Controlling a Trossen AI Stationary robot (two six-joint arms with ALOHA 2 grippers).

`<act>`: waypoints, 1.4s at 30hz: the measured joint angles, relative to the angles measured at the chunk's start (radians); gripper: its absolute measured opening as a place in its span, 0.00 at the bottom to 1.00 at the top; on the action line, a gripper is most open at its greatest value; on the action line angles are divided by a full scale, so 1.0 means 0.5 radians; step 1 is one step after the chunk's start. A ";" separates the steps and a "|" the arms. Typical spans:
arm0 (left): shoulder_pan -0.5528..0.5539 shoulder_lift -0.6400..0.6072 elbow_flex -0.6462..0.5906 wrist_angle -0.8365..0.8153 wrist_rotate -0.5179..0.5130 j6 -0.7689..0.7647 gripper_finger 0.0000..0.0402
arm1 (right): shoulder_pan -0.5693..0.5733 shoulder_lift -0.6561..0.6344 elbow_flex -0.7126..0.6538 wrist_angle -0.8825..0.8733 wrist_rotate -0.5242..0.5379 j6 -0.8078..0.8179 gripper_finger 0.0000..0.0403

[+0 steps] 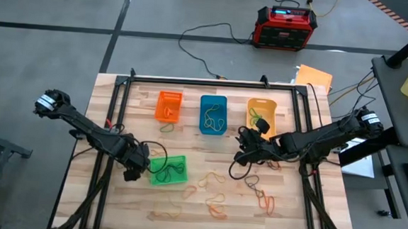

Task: Sort rubber bands into baskets
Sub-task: Put the violet rubberband into the green bin

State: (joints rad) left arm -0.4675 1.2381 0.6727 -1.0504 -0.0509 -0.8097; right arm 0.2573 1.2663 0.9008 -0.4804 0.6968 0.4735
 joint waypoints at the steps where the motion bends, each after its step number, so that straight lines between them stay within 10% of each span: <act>1: 0.009 0.001 -0.023 0.000 -0.004 -0.047 0.03 | 0.000 0.000 -0.006 0.000 0.000 0.000 0.23; 16: 0.008 0.008 -0.185 0.169 0.103 -0.389 0.27 | 0.001 0.000 -0.015 0.021 -0.101 -0.002 0.24; 42: 0.004 0.008 -0.256 0.246 0.142 -0.565 0.11 | 0.001 0.000 -0.015 0.105 -0.107 -0.004 0.23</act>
State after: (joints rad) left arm -0.4655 1.2419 0.5446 -0.9275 0.0200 -1.0922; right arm 0.2577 1.2663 0.8932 -0.4278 0.6432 0.4713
